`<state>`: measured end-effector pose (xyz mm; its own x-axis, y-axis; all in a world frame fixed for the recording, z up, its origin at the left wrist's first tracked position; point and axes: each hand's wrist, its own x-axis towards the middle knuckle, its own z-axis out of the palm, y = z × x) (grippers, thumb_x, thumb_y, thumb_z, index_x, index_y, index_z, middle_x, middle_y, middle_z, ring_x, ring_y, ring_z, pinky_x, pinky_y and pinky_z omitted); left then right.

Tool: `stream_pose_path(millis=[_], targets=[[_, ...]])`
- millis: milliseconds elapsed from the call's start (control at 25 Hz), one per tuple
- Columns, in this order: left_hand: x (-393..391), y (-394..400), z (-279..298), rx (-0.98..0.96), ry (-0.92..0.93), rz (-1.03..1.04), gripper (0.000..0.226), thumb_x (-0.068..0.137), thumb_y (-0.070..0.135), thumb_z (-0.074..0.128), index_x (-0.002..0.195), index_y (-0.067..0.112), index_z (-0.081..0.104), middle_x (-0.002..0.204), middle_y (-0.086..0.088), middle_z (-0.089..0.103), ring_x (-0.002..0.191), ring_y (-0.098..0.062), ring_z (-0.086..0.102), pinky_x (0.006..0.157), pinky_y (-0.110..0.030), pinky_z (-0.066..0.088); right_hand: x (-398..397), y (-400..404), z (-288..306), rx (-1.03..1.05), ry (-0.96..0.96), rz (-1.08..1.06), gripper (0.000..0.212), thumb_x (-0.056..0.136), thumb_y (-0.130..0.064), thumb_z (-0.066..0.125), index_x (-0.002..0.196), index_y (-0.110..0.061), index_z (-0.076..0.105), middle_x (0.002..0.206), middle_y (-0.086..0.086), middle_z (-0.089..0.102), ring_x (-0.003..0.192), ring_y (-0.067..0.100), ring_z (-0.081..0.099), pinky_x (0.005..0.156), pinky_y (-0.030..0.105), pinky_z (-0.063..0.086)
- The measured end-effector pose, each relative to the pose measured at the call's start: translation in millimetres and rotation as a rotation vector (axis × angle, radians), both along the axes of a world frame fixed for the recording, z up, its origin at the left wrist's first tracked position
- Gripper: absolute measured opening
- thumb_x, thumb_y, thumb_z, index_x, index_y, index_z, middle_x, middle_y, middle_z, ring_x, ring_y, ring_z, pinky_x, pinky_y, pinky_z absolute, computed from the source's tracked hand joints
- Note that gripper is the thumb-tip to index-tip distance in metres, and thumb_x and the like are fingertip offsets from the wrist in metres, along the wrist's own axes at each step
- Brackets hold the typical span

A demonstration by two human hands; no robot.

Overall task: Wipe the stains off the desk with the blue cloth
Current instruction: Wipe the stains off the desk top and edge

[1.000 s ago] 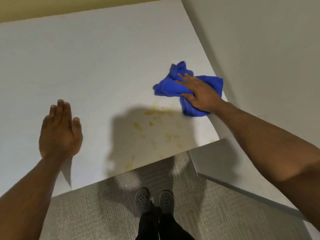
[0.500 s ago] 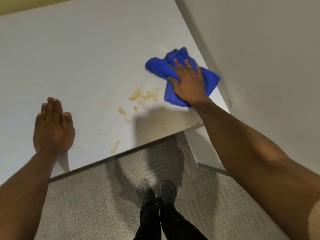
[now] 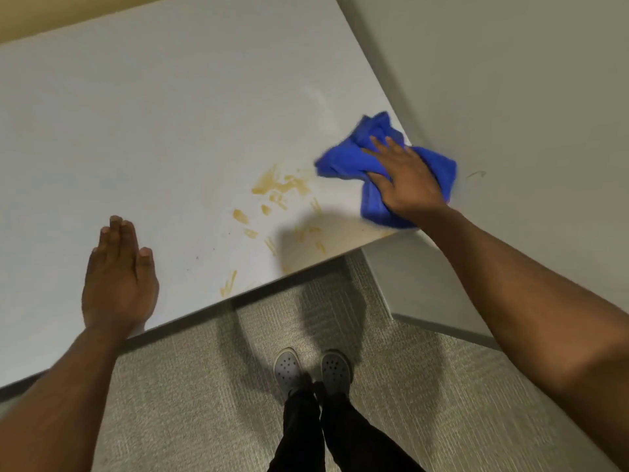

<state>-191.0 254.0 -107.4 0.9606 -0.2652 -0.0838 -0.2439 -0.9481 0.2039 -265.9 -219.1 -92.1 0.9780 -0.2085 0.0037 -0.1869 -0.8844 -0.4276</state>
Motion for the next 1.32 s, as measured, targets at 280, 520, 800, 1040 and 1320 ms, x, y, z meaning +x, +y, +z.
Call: stream_pose_path(millis=[280, 520, 800, 1040, 1320], targets=[[-12.8, 11.9, 4.9, 0.046, 0.026, 0.059, 0.066, 0.101, 0.041, 0.011, 0.157, 0.006, 0.011, 0.166, -0.012, 0.008, 0.154, -0.026, 0.007, 0.123, -0.04, 0.006, -26.1, 55.4, -15.4, -0.234, -0.18, -0.072, 0.043, 0.099, -0.029, 0.043, 0.135, -0.007, 0.049, 0.14, 0.014, 0.052, 0.13, 0.033, 0.049, 0.107, 0.048, 0.038], [-13.3, 8.7, 6.5, 0.065, -0.012, 0.056, 0.066, 0.101, 0.04, 0.013, 0.156, 0.004, 0.015, 0.166, -0.013, 0.012, 0.153, -0.028, 0.01, 0.123, -0.04, 0.008, 32.4, 52.3, 2.2, -0.103, 0.085, -0.309, 0.05, 0.101, -0.03, 0.038, 0.147, -0.015, 0.029, 0.158, 0.01, 0.024, 0.145, 0.029, 0.02, 0.118, 0.048, 0.018], [-10.6, 13.0, 5.7, 0.092, -0.024, 0.051, 0.067, 0.1, 0.041, 0.012, 0.155, 0.002, 0.019, 0.165, -0.014, 0.015, 0.152, -0.03, 0.014, 0.122, -0.044, 0.012, -2.9, 59.7, -1.0, -0.055, -0.065, 0.065, 0.048, 0.097, -0.023, 0.042, 0.142, -0.007, 0.039, 0.15, 0.018, 0.038, 0.138, 0.036, 0.035, 0.111, 0.052, 0.032], [-9.8, 13.2, 6.4, 0.106, -0.03, 0.03, 0.066, 0.1, 0.039, 0.014, 0.155, 0.003, 0.019, 0.164, -0.015, 0.017, 0.152, -0.031, 0.015, 0.121, -0.045, 0.015, 35.7, 162.5, 9.4, 0.028, -0.027, 0.12, 0.047, 0.097, -0.024, 0.045, 0.14, -0.007, 0.042, 0.148, 0.017, 0.041, 0.138, 0.034, 0.036, 0.113, 0.049, 0.029], [-7.3, 13.2, 7.1, 0.101, -0.032, 0.03, 0.065, 0.1, 0.039, 0.015, 0.154, 0.003, 0.021, 0.164, -0.016, 0.02, 0.15, -0.033, 0.019, 0.12, -0.047, 0.019, 25.6, 94.1, 6.9, 0.096, -0.035, -0.186, 0.051, 0.096, -0.028, 0.041, 0.142, -0.007, 0.038, 0.149, 0.017, 0.04, 0.137, 0.033, 0.036, 0.111, 0.051, 0.032]])
